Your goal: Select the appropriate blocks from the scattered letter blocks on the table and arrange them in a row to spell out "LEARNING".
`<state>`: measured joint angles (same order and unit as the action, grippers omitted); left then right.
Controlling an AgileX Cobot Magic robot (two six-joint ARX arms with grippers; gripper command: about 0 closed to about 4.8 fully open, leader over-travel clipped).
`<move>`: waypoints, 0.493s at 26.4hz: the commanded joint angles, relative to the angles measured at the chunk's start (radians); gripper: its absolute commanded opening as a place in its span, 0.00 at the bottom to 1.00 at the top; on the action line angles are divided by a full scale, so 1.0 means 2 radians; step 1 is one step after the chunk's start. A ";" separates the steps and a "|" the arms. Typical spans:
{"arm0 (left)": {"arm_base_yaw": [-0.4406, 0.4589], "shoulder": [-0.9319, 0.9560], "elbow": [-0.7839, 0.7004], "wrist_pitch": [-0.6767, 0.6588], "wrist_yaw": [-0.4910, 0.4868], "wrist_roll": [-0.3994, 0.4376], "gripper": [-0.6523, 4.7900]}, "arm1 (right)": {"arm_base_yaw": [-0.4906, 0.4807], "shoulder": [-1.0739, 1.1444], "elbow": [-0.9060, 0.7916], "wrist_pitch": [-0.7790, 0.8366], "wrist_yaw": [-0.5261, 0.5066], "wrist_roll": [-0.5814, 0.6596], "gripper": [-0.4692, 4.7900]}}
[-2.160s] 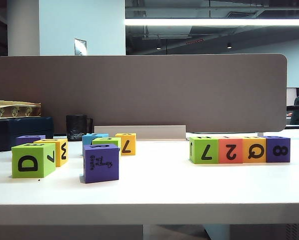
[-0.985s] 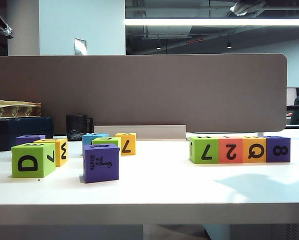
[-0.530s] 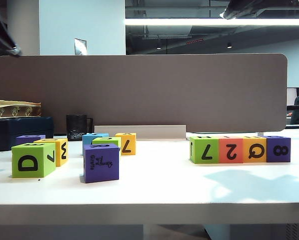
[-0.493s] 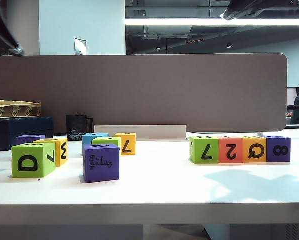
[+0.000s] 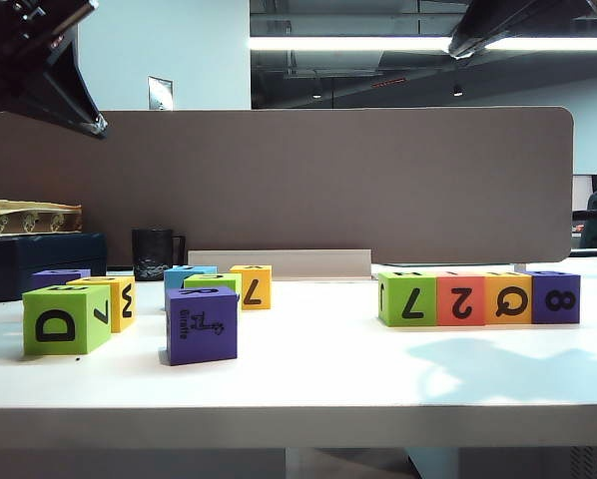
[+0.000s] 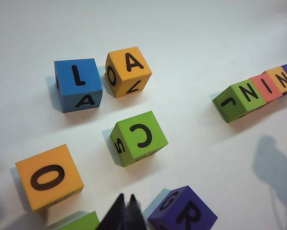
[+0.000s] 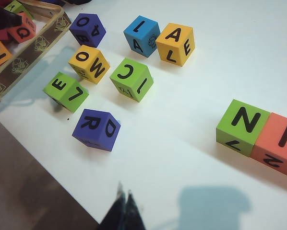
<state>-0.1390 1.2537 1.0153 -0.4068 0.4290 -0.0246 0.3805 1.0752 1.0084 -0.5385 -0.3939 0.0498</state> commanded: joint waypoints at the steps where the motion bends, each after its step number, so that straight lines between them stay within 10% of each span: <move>1: 0.000 0.006 0.011 -0.006 -0.001 0.009 0.11 | 0.001 0.006 0.013 -0.001 -0.001 -0.003 0.09; 13: 0.000 0.019 0.051 -0.024 -0.001 0.019 0.11 | 0.011 0.080 0.109 -0.061 0.001 -0.016 0.09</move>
<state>-0.1398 1.2942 1.1118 -0.4622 0.4263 0.0074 0.3996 1.2320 1.2129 -0.6689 -0.3901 0.0231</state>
